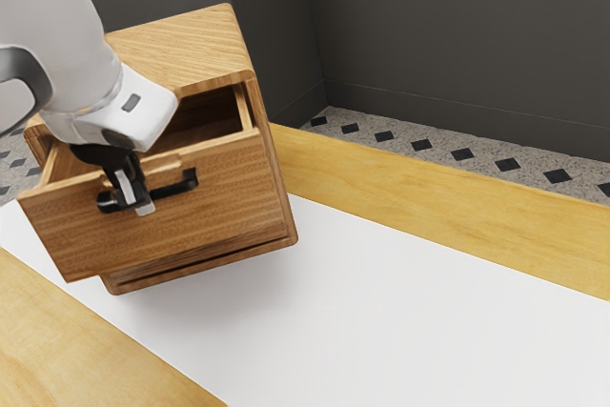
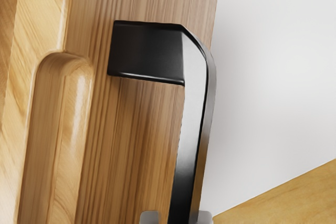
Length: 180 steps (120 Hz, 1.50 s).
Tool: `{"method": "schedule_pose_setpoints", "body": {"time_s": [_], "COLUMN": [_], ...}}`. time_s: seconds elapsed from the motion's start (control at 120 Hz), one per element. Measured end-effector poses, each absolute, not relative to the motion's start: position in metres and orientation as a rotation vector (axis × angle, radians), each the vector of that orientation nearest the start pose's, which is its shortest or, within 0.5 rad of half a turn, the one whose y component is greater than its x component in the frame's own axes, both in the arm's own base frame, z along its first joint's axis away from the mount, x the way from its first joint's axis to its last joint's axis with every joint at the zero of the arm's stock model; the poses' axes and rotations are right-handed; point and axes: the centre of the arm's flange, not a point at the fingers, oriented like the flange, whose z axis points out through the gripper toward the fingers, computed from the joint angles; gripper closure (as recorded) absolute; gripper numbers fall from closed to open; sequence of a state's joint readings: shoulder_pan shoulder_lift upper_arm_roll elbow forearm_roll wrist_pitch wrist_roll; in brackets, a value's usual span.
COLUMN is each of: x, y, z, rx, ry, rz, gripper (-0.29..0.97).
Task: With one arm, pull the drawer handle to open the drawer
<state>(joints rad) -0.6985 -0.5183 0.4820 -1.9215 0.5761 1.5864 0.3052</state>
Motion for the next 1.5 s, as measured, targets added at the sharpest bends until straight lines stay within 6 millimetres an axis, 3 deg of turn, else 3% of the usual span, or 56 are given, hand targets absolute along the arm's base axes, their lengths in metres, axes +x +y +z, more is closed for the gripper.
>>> {"method": "schedule_pose_setpoints", "body": {"time_s": [0.992,1.5], "x": [0.384,0.381], "y": [-0.02,-0.024], "z": [0.684,0.68], "rx": [-2.68,-2.695], "ry": [0.769,0.749], "rz": [-0.189,-0.184], "gripper": [0.79,0.74]}}
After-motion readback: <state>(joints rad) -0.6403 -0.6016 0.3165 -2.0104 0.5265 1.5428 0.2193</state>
